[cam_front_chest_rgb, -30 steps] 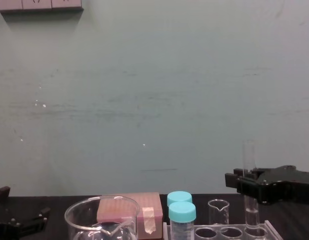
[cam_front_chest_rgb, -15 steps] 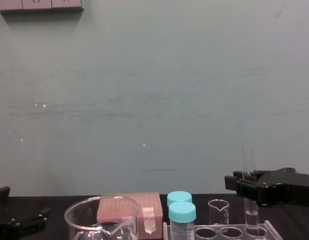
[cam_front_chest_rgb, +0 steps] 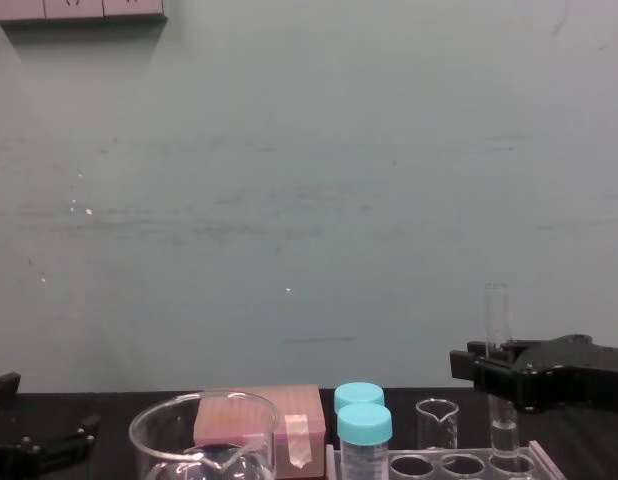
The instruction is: Hold the test tube with one hand and immerse one end into the beaker, then return it to the test tube rack.
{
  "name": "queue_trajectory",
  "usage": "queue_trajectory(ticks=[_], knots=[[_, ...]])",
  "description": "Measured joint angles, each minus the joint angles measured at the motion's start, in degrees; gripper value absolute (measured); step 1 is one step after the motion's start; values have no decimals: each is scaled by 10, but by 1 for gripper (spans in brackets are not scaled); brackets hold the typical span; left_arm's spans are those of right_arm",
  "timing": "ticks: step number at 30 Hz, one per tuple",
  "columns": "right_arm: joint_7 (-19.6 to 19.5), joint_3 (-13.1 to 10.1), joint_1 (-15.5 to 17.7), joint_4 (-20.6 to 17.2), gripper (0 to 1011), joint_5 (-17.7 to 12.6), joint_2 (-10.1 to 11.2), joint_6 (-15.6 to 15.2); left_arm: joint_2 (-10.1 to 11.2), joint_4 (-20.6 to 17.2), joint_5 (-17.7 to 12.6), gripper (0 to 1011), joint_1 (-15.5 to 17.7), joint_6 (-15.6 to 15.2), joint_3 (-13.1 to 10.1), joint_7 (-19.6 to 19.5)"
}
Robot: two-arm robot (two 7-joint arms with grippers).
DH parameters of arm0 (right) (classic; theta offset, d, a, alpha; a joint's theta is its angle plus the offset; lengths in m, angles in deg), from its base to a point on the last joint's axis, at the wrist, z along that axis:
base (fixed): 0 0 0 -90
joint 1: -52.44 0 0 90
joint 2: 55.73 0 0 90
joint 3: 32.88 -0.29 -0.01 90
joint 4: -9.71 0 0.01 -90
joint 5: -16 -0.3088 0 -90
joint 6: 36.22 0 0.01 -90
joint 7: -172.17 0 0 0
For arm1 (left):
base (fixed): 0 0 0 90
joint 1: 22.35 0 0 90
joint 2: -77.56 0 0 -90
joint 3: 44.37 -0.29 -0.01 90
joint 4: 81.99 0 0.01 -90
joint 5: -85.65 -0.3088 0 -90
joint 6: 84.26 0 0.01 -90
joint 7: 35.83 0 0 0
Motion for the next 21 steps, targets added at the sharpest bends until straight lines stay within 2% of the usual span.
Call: queue_trajectory(ticks=[2,7,8,10,11,14,18,21], knots=[[0,0,0,0,253,0,0,0,0,0,0,1000,0,0,0,0],[0,0,0,0,382,0,0,0,0,0,0,1000,0,0,0,0],[0,0,0,0,439,0,0,0,0,0,0,1000,0,0,0,0],[0,0,0,0,481,0,0,0,0,0,0,1000,0,0,0,0],[0,0,0,0,541,0,0,0,0,0,0,1000,0,0,0,0],[0,0,0,0,599,0,0,0,0,0,0,1000,0,0,0,0],[0,0,0,0,760,-1,0,0,0,0,0,1000,0,0,0,0],[0,0,0,0,835,-1,0,0,0,0,0,1000,0,0,0,0]])
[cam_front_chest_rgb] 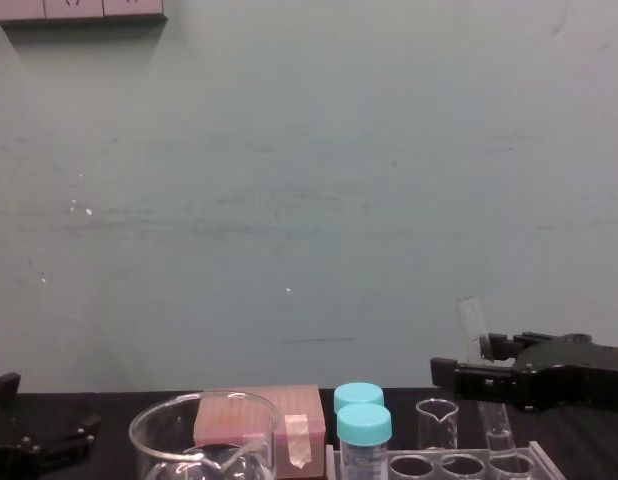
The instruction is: Hold the test tube with one hand and immerse one end into the beaker, then return it to the test tube rack.
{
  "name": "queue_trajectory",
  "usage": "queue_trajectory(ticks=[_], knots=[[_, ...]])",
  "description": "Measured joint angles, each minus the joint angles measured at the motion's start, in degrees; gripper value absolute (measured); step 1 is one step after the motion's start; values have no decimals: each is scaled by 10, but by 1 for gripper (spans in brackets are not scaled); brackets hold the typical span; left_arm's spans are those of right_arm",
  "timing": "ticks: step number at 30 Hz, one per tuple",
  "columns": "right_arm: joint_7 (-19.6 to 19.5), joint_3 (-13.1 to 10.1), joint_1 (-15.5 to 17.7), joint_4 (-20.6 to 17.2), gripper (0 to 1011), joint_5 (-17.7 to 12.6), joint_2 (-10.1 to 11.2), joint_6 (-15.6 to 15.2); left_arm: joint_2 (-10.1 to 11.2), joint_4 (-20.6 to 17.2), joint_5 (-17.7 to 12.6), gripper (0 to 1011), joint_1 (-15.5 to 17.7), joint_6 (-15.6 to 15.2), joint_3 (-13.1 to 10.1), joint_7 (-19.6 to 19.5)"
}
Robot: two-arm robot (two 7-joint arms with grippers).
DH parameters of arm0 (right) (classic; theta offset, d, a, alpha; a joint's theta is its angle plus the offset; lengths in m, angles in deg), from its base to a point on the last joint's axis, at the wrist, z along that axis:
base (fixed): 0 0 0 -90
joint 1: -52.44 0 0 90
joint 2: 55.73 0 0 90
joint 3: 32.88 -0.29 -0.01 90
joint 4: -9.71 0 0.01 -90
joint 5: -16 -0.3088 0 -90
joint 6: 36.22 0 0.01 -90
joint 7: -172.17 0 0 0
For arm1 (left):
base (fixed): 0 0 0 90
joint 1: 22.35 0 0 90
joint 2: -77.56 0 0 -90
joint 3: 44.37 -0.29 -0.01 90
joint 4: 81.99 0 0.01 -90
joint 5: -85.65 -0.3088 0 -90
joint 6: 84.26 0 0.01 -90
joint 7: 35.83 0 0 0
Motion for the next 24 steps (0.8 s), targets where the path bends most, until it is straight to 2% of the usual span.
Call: queue_trajectory(ticks=[6,17,24], knots=[[0,0,0,0,995,0,0,0,0,0,0,1000,0,0,0,0],[-1,-2,2,-5,1003,0,0,0,0,0,0,1000,0,0,0,0],[-23,-27,16,-43,1002,4,2,25,0,0,0,1000,0,0,0,0]])
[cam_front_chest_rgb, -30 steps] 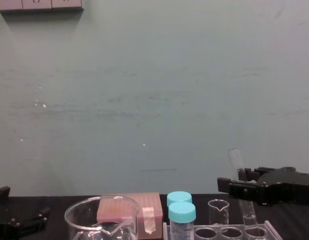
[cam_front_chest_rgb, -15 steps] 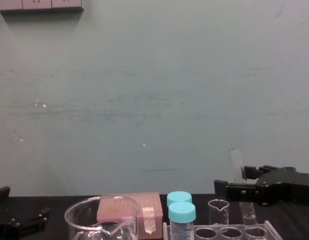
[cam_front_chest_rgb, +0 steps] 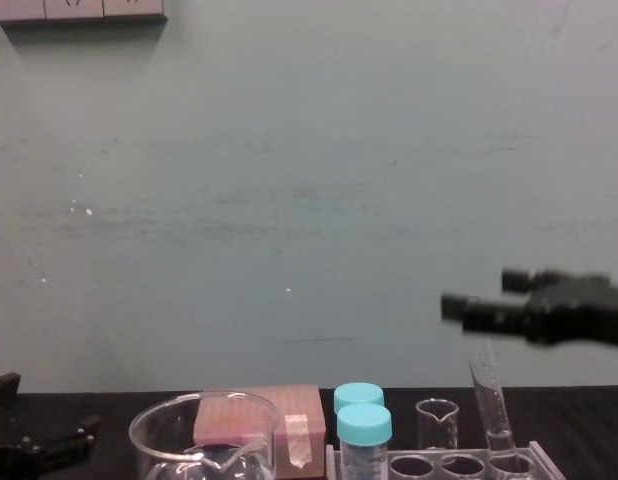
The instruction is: Hold the test tube with one hand and immerse one end into the beaker, then return it to the test tube rack.
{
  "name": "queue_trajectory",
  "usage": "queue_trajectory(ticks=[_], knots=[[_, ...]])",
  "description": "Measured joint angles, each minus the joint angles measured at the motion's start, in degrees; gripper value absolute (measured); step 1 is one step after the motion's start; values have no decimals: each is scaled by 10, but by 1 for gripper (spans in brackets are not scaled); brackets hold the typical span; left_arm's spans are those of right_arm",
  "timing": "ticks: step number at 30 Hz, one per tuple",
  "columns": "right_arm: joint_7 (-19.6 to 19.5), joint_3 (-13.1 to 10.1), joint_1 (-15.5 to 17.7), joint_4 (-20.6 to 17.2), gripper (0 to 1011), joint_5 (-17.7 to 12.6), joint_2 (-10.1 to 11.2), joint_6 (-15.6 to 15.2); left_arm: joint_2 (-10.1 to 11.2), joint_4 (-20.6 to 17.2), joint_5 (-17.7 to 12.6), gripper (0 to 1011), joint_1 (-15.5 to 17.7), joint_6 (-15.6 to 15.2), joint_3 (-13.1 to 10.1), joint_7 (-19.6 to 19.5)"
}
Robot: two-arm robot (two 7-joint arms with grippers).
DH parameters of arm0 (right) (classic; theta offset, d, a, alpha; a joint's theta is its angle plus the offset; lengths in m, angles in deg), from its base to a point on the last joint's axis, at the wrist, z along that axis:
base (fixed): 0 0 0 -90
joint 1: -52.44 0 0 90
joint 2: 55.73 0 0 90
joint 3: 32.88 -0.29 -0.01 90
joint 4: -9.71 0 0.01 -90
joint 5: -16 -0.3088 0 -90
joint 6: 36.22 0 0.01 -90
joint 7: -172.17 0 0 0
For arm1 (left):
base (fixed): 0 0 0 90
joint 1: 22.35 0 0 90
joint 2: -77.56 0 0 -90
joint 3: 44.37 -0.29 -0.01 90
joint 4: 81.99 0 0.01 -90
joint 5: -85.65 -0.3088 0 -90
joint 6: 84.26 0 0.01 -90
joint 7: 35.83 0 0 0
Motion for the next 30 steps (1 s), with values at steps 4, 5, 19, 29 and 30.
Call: queue_trajectory(ticks=[4,5,19,29,30], knots=[[-15,-28,10,-31,1002,-2,0,26,0,0,0,1000,0,0,0,0],[-18,-34,12,-36,1003,-2,-1,32,0,0,0,1000,0,0,0,0],[-106,-107,76,-61,1003,24,-10,27,0,0,0,1000,0,0,0,0],[-120,-111,111,-30,1002,31,-27,-22,0,0,0,1000,0,0,0,0],[-119,-110,111,-26,1002,32,-29,-25,0,0,0,1000,0,0,0,0]])
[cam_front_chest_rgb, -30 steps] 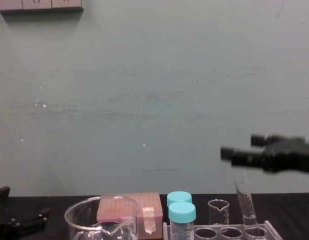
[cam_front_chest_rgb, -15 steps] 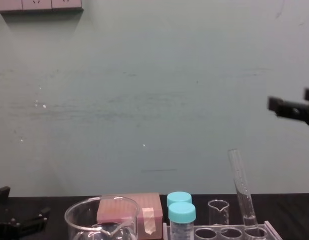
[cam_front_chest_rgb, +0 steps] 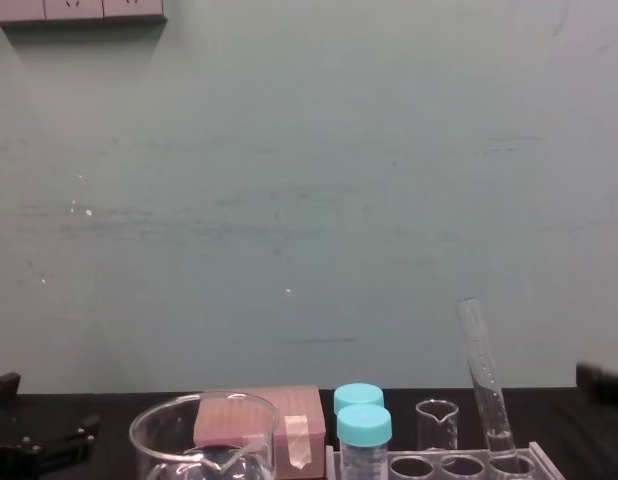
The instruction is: Hold the test tube with one hand and immerse one end into the beaker, then return it to the test tube rack.
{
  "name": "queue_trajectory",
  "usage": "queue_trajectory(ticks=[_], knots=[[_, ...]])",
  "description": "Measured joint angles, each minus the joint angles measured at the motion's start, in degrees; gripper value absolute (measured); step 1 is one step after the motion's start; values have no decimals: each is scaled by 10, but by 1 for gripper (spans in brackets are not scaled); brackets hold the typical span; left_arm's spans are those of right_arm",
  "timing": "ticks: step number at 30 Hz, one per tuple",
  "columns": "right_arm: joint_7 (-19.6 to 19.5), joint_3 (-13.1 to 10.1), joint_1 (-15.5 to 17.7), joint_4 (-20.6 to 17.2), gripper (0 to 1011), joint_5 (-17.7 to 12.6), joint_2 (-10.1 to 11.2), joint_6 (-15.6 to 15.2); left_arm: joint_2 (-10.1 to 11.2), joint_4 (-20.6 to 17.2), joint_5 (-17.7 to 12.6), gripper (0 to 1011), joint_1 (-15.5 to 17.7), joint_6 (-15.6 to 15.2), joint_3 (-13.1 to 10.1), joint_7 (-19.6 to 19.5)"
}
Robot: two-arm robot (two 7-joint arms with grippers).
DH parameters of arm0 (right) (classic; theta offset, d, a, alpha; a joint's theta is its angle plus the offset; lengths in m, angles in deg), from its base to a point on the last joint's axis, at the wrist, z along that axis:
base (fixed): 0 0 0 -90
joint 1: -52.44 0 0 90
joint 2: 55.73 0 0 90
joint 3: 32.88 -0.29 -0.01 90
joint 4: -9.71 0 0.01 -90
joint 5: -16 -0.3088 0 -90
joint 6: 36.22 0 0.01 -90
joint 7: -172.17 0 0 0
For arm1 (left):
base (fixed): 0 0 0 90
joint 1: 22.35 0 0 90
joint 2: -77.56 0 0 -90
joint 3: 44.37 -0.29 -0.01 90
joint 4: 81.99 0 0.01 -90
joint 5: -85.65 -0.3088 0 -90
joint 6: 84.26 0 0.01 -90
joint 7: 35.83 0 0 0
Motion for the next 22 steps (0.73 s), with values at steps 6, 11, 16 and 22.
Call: queue_trajectory(ticks=[6,11,16,22], knots=[[7,6,-4,27,1003,5,-10,-20,0,0,0,1000,0,0,0,0],[7,6,-4,24,1003,4,-9,-18,0,0,0,1000,0,0,0,0],[7,6,-4,23,1003,4,-8,-17,0,0,0,1000,0,0,0,0],[7,5,-4,21,1002,4,-7,-15,0,0,0,1000,0,0,0,0]])
